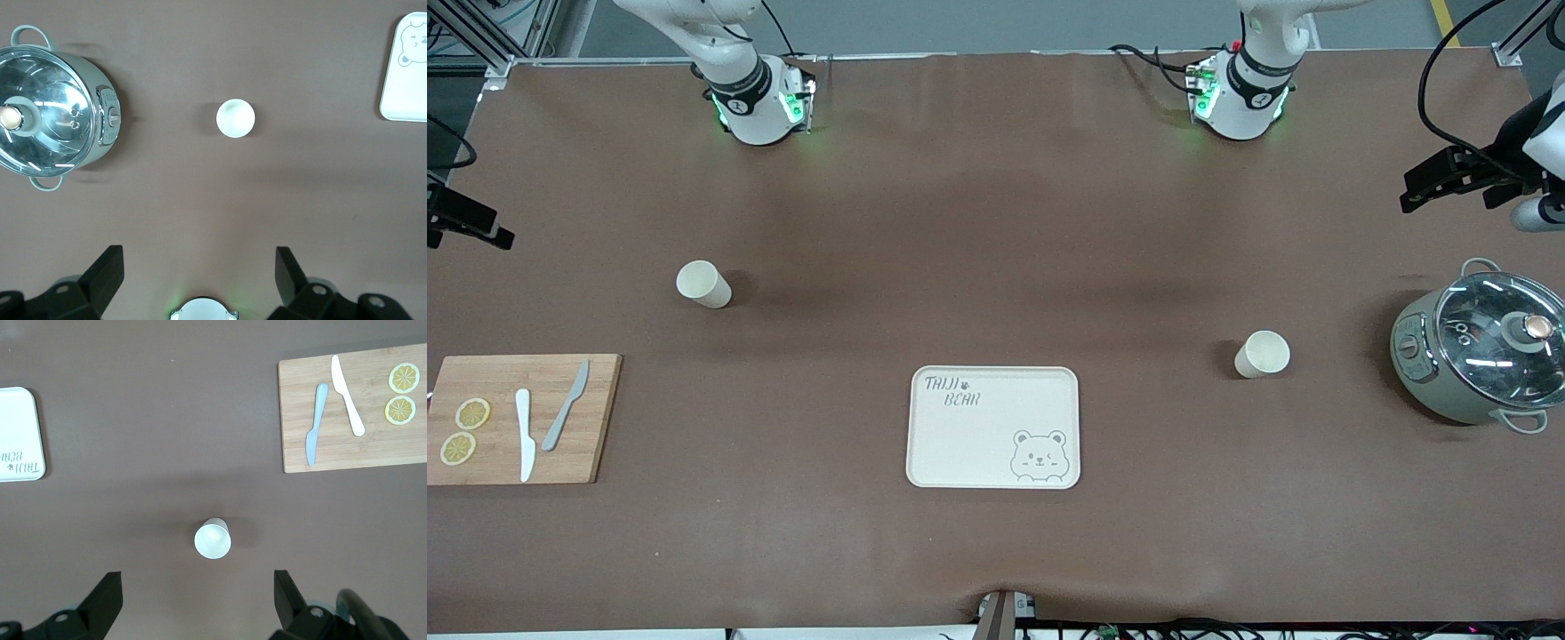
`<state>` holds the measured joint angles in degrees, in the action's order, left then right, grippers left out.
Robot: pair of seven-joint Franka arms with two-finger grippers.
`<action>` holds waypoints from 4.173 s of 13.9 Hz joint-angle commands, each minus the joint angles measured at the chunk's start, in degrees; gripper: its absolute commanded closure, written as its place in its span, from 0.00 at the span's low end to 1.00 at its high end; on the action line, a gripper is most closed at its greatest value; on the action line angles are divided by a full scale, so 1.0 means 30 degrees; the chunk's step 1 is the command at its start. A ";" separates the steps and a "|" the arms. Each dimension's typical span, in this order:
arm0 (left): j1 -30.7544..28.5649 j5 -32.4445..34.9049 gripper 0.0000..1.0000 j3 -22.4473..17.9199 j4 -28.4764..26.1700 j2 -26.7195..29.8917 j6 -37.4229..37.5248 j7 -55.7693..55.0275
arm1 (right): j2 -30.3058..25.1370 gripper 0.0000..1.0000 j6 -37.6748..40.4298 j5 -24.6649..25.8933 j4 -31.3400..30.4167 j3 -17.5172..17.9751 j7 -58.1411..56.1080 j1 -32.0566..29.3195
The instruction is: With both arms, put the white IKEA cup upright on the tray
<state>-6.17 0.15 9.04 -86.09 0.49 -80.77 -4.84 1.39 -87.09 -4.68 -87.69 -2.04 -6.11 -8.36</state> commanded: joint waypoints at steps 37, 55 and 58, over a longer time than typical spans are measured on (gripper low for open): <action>-0.0726 0.0039 0.00 0.0152 -0.9618 -0.3326 -1.3761 -0.0524 | 0.1502 0.00 -0.1932 0.0683 -0.4685 0.0181 -0.0335 -0.0788; -0.0725 0.0039 1.00 0.0794 -1.1763 -0.7224 -2.0626 -0.0465 | -0.0434 0.00 -1.5817 0.0683 -1.8254 0.0239 -0.0335 -0.0817; -0.0667 0.0039 1.00 0.1001 -1.1558 -0.7224 -2.0597 -0.0466 | -0.0346 0.00 -1.7286 0.0683 -1.9253 0.0239 -0.0305 -0.0788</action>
<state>-8.17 1.12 11.42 -121.23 -21.49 -142.24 -5.88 1.98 -136.35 -3.12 -142.34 -1.85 -6.51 -10.11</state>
